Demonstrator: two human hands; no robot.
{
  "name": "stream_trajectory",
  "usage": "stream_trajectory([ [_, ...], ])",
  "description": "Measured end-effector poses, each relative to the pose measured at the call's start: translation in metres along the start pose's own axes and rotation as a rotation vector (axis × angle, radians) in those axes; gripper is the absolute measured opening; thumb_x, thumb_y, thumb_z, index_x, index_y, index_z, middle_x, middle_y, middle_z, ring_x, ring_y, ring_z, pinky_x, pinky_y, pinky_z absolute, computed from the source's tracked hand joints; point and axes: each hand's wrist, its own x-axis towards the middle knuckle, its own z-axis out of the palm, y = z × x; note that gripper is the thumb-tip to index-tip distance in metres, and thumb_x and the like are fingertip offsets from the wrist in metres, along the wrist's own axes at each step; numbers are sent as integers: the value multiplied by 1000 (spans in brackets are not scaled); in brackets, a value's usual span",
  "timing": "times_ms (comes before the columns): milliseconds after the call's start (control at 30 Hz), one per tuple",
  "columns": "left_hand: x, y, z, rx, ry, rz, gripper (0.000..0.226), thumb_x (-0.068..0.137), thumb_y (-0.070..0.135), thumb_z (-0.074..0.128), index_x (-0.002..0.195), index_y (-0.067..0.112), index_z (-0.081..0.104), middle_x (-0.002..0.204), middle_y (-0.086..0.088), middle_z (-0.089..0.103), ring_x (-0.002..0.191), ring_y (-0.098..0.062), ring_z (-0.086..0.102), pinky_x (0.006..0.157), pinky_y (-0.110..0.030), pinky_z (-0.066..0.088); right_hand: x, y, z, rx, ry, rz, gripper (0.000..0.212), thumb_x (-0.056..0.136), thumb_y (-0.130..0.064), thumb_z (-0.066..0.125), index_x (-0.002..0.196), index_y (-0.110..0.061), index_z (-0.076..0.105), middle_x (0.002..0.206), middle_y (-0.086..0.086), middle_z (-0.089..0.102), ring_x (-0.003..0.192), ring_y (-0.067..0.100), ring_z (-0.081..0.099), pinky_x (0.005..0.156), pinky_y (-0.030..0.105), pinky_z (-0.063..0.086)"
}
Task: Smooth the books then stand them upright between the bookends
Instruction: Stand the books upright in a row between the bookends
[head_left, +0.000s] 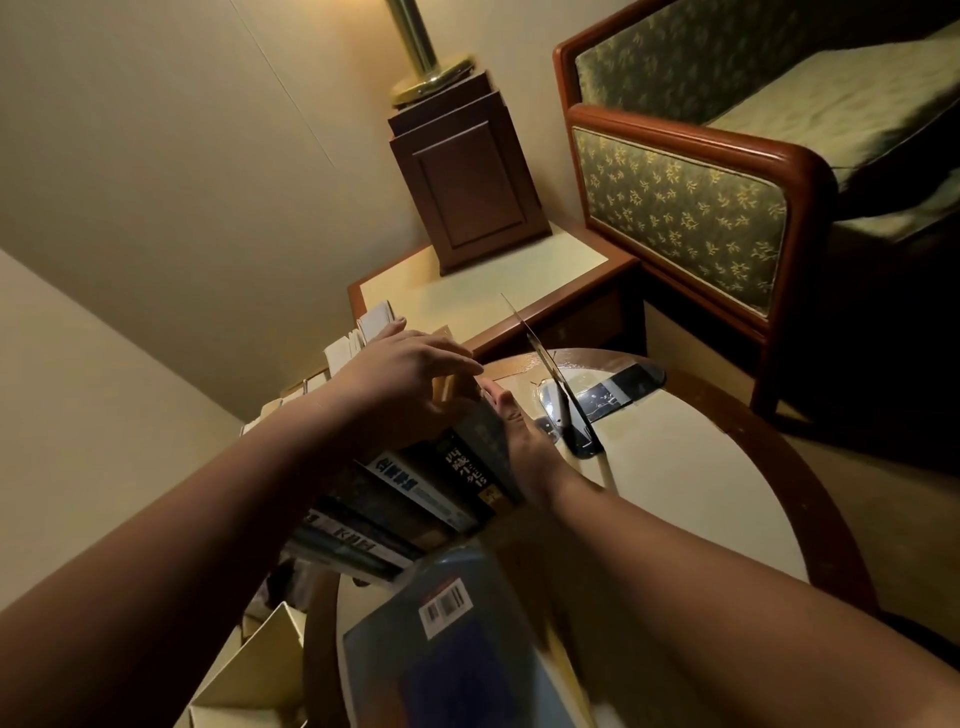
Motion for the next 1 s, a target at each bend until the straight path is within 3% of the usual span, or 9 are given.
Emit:
stream_trajectory([
  [200, 0, 2, 0, 13, 21, 24, 41, 92, 45, 63, 133, 45, 56, 147, 17, 47, 128, -12, 40, 110, -46, 26, -12, -13, -11, -44, -30, -43, 65, 89, -78, 15, 146, -51, 29, 153, 0, 41, 140, 28, 35, 112, 60, 29],
  [267, 0, -1, 2, 11, 37, 41, 41, 92, 44, 65, 132, 45, 56, 146, 15, 50, 130, -14, 42, 110, -47, 26, -20, -16, -15, -78, -69, -72, 56, 95, -68, 18, 143, -46, 36, 147, 1, 47, 136, 25, 41, 109, 52, 35],
  [367, -1, -3, 5, 0, 56, 34, 40, 92, 43, 65, 132, 44, 58, 145, 17, 50, 128, -14, 43, 109, -47, 28, -34, -7, -29, -162, -124, -14, 55, 93, -74, 28, 137, -45, 44, 136, 1, 57, 127, 27, 54, 100, 55, 48],
  [433, -2, -4, 7, -34, 105, 25, 38, 92, 43, 65, 129, 43, 61, 142, 17, 53, 120, -10, 44, 107, -45, 30, -52, -8, -37, -266, -144, 9, 55, 93, -73, 32, 139, -45, 42, 141, 0, 54, 129, 24, 52, 100, 53, 49],
  [567, -3, -2, 9, -69, 138, -3, 36, 91, 43, 66, 126, 43, 63, 139, 17, 56, 108, -3, 39, 104, -42, 31, -93, -16, -41, -517, -152, -96, 54, 102, -47, 42, 151, -28, 30, 144, -11, 39, 132, 9, 37, 99, 23, 40],
  [700, -4, 0, 8, -53, 116, -30, 33, 92, 46, 63, 126, 44, 63, 141, 18, 54, 124, -13, 46, 106, -43, 28, -131, -15, -18, -912, -254, -143, 66, 95, -57, 47, 152, -30, 27, 158, -2, 30, 143, 19, 32, 113, 44, 37],
  [767, -7, 2, 8, -44, 122, -35, 33, 93, 47, 62, 125, 44, 63, 141, 17, 55, 124, -13, 47, 107, -44, 28, -151, -16, 0, -1004, -333, -141, 70, 90, -66, 48, 148, -32, 29, 151, -3, 34, 136, 19, 38, 109, 41, 41],
  [867, -11, 4, 6, -72, 131, -59, 34, 94, 47, 62, 127, 41, 63, 141, 17, 54, 121, -12, 46, 106, -44, 28, -173, -12, 22, -1216, -486, -132, 105, 69, -93, 37, 148, -24, 32, 144, 5, 38, 132, 25, 37, 112, 43, 36],
  [1000, -11, 4, 8, -46, 126, -43, 34, 93, 51, 60, 125, 43, 63, 140, 16, 56, 125, -12, 48, 104, -45, 29, -182, 4, 29, -1241, -493, 19, 110, 62, -94, 47, 151, -31, 31, 154, 5, 28, 143, 32, 21, 116, 49, 26],
])
